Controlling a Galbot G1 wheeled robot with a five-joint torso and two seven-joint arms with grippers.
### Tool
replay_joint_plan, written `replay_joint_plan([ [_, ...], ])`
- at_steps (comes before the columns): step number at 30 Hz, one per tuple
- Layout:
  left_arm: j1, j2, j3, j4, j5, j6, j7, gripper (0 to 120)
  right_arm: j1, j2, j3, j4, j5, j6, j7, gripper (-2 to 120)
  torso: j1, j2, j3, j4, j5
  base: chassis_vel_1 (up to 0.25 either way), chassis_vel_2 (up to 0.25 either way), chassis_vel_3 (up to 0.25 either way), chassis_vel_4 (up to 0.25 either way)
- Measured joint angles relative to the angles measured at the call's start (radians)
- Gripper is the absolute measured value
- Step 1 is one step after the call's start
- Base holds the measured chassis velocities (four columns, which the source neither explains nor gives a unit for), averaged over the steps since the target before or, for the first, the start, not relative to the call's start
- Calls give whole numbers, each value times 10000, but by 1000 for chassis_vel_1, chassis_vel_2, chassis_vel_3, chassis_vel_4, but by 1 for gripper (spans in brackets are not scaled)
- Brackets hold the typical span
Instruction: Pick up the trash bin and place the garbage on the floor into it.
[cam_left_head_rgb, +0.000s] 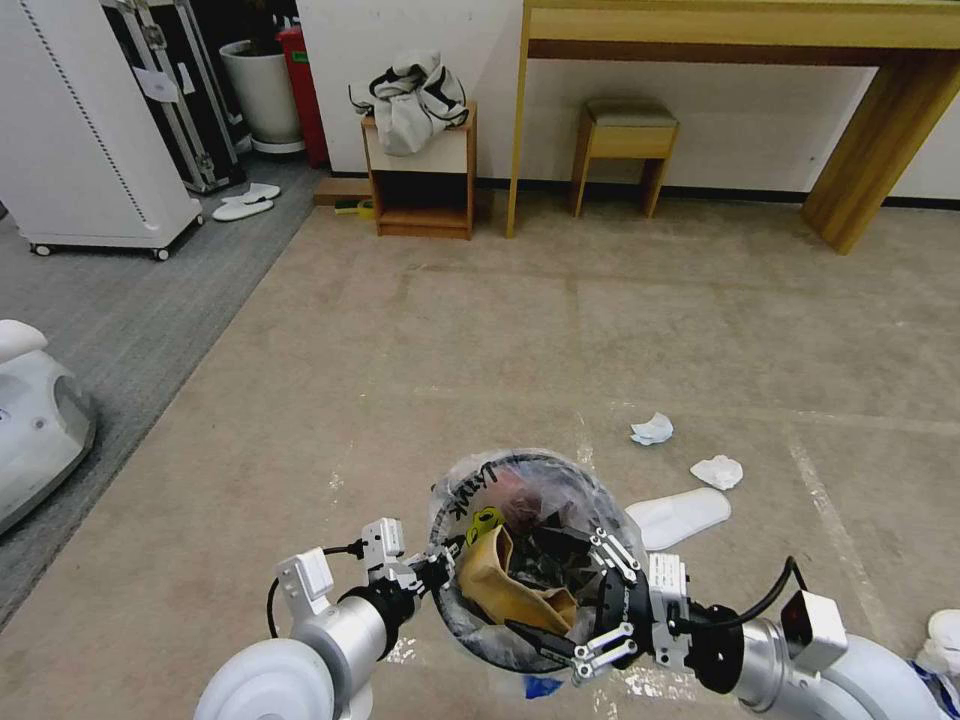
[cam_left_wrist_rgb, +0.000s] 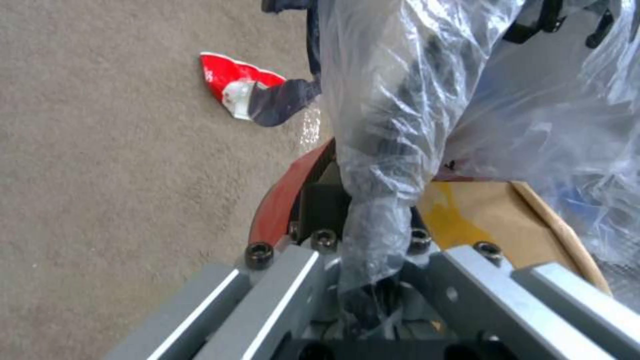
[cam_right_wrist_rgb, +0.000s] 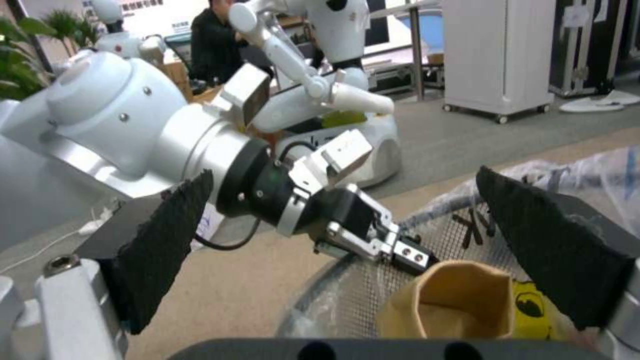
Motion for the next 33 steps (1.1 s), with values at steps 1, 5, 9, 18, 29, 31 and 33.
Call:
replay_joint_plan([
  [1,13,-17,-27,0,30,-5,21,1,-58,6,119,73,66,0,-24,100,0,0,0,0,0,0,0,0,0],
  [5,17,-109,-69,27,122,-15,76,1,-167,5,417,282,259,5,-65,100,0,1,0,0,0,0,0,0,0],
  [9,17,-167,-117,76,211,-17,124,1,-204,5,772,440,616,4,-151,100,0,0,0,0,0,0,0,0,0],
  [18,56,-96,-353,127,282,-60,196,1,-83,145,1561,578,1308,-26,-177,100,0,1,0,1,0,0,0,0,0],
  [29,240,156,-1080,128,311,-192,439,1,-10,701,3455,557,2249,-127,99,100,0,1,0,0,0,0,0,0,0],
  [31,249,201,-1170,128,312,-206,475,1,-25,870,3618,464,2252,-129,171,100,0,1,0,1,0,0,0,0,0],
  [33,251,224,-1220,128,312,-215,494,1,-46,992,3728,381,2228,-124,223,100,0,0,0,1,0,0,0,0,0],
])
